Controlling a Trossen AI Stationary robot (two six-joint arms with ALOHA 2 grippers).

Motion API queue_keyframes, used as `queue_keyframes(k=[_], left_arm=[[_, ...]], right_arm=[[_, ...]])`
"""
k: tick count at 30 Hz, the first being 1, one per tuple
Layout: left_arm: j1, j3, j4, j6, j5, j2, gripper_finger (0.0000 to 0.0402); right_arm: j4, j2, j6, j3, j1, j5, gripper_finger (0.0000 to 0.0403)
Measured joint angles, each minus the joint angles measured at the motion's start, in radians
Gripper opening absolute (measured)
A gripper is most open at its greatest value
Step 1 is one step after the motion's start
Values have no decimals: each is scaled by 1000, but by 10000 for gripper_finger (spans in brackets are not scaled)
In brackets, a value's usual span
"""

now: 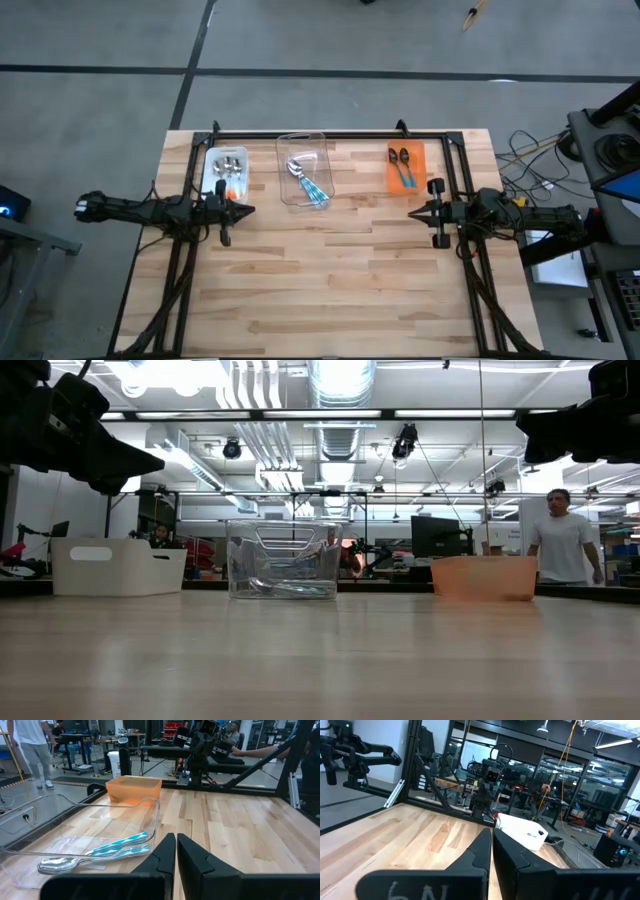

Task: Sort silverware by color (type)
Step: Return to Home Position

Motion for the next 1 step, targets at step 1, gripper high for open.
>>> queue_keyframes(k=[1], left_arm=[[0, 0, 0, 0, 0, 0, 0]], right_arm=[[0, 0, 0, 0, 0, 0, 9]])
